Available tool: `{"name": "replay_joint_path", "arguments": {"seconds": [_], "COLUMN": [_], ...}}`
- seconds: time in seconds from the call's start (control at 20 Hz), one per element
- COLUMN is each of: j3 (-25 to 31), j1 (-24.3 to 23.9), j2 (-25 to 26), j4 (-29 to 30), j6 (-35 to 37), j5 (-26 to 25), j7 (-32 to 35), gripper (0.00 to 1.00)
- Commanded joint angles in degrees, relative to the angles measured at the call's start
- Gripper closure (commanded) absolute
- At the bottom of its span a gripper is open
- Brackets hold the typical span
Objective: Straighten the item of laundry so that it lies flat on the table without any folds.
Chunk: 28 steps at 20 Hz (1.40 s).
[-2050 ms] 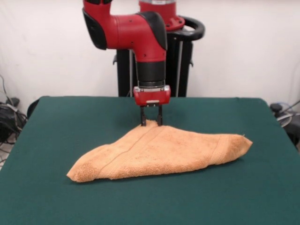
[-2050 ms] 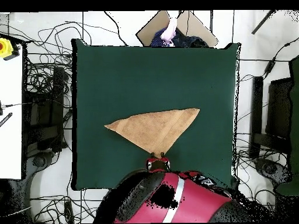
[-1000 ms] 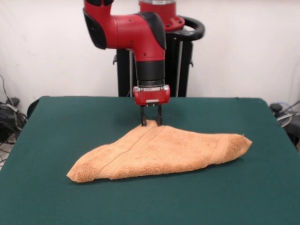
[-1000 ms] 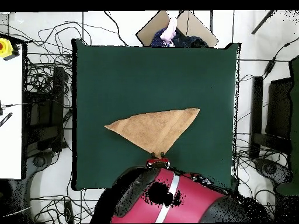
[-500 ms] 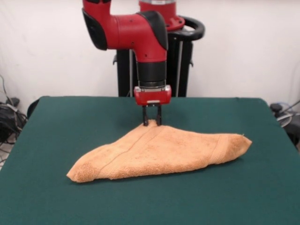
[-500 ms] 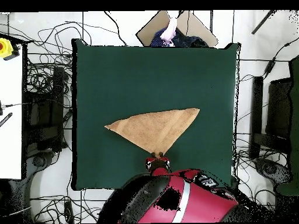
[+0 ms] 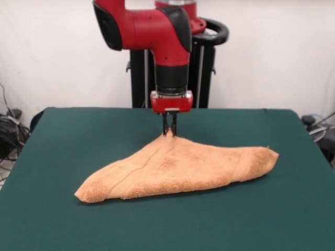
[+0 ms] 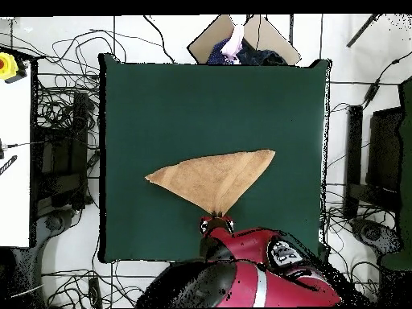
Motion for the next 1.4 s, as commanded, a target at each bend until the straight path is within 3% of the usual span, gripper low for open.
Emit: {"name": "replay_joint_path", "arguments": {"seconds": [0.05,0.45,1.4], "j3": [8.2,13.2,20.8], "j1": [-1.0,-3.2,0.1], "j2": [-7.6,-12.3,-19.0], "j4": [2.9,5.5,3.9], "j6": [10.6,13.0,15.9], "j5": [4.4,6.3,15.7], "j7": [5.1,5.1,6.5], "gripper": [1.0,1.0,1.0]}}
